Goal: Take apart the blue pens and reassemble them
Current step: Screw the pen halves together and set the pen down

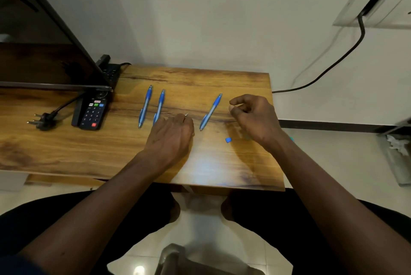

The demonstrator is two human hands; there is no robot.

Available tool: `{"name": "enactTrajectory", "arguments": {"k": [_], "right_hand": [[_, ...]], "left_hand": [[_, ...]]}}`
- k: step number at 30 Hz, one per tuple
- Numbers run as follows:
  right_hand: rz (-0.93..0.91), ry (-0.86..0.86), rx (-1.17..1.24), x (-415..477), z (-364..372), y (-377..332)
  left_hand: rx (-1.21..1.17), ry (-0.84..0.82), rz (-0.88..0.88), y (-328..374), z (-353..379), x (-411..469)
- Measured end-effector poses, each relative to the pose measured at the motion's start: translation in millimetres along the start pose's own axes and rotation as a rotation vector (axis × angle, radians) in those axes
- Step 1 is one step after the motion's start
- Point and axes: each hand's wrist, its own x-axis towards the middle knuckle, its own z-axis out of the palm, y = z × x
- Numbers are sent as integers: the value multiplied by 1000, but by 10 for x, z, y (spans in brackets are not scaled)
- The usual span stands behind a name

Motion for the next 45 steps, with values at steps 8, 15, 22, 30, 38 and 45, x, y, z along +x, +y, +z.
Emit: {"name": "enactTrajectory", "arguments": {"k": [8,15,22,30,38,45], "right_hand": [[-7,-10,-8,-3,-42,10],[3,-16,3,21,-5,13],[-47,-17,-68,-11,65,-93],[-89,-47,-86,-140,167,-210],[-136,-57,-131,-181,228,-262],[-125,-91,-177,-162,251,-190]], "left_hand": [[-393,-124,-80,-107,-83,8],[-643,-108,-123,-257,-128,51],[-143,-46,102,-249,-109,-197],[-7,-23,83,-67,-18,-431],[-207,35,-42,-9,-53,-253],[-71,-78,19,31,-70,-129]]}}
